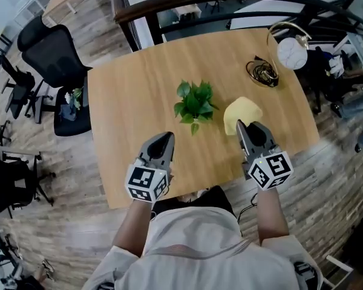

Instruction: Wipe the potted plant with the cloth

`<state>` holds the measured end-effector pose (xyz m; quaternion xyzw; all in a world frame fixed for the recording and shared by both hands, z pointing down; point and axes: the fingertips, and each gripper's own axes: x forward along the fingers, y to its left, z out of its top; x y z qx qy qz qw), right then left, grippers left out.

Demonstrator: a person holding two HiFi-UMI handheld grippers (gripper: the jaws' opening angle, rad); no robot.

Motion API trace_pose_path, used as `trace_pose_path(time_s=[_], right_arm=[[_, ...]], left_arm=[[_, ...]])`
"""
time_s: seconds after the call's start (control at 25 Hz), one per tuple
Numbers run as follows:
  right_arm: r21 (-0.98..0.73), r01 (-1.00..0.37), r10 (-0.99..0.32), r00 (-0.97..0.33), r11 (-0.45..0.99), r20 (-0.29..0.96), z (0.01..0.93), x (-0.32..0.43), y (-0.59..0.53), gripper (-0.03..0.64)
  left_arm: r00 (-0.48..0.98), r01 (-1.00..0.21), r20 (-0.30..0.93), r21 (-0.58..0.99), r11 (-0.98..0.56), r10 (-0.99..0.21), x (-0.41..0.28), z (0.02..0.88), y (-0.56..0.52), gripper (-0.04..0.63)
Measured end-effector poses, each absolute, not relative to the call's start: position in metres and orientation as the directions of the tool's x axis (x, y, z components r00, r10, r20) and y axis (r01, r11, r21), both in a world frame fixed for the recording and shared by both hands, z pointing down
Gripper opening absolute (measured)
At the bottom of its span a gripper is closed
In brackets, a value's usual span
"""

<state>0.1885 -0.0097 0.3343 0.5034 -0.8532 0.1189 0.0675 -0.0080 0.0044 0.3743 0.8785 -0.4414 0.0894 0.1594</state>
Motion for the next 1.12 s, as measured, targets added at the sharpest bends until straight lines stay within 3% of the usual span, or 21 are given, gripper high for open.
trace_pose_path(time_s=[0.2, 0.36, 0.4, 0.48, 0.56, 0.84, 1.12], right_arm=[[-0.183, -0.852, -0.81, -0.524, 0.491, 0.264, 0.355, 0.191, -0.04, 0.097], [-0.2, -0.843, -0.793, -0.538, 0.499, 0.286, 0.368, 0.18, -0.052, 0.097], [-0.203, -0.842, -0.791, -0.539, 0.5, 0.289, 0.369, 0.177, -0.053, 0.097], [-0.205, -0.841, -0.787, -0.541, 0.501, 0.298, 0.373, 0.173, -0.056, 0.097], [-0.201, -0.844, -0.784, -0.536, 0.497, 0.312, 0.377, 0.169, -0.058, 0.096], [-0.181, -0.854, -0.783, -0.52, 0.488, 0.341, 0.388, 0.165, -0.063, 0.097], [-0.179, -0.86, -0.784, -0.509, 0.478, 0.355, 0.396, 0.166, -0.073, 0.096]], left_arm=[[0.542, -0.841, 0.351, 0.229, -0.491, -0.764, -0.01, 0.4, -0.013, 0.018], [0.569, -0.821, 0.425, 0.257, -0.509, -0.704, -0.008, 0.438, -0.026, 0.02], [0.584, -0.81, 0.443, 0.264, -0.523, -0.68, -0.007, 0.449, -0.029, 0.039], [0.617, -0.781, 0.468, 0.269, -0.564, -0.632, -0.002, 0.472, -0.034, 0.188], [0.646, -0.749, 0.486, 0.251, -0.613, -0.589, 0.004, 0.493, -0.041, 0.281], [0.712, -0.598, 0.545, 0.141, -0.789, -0.443, 0.041, 0.563, -0.068, 0.345], [0.764, -0.555, 0.484, 0.154, -0.817, -0.428, 0.07, 0.566, -0.092, 0.419]])
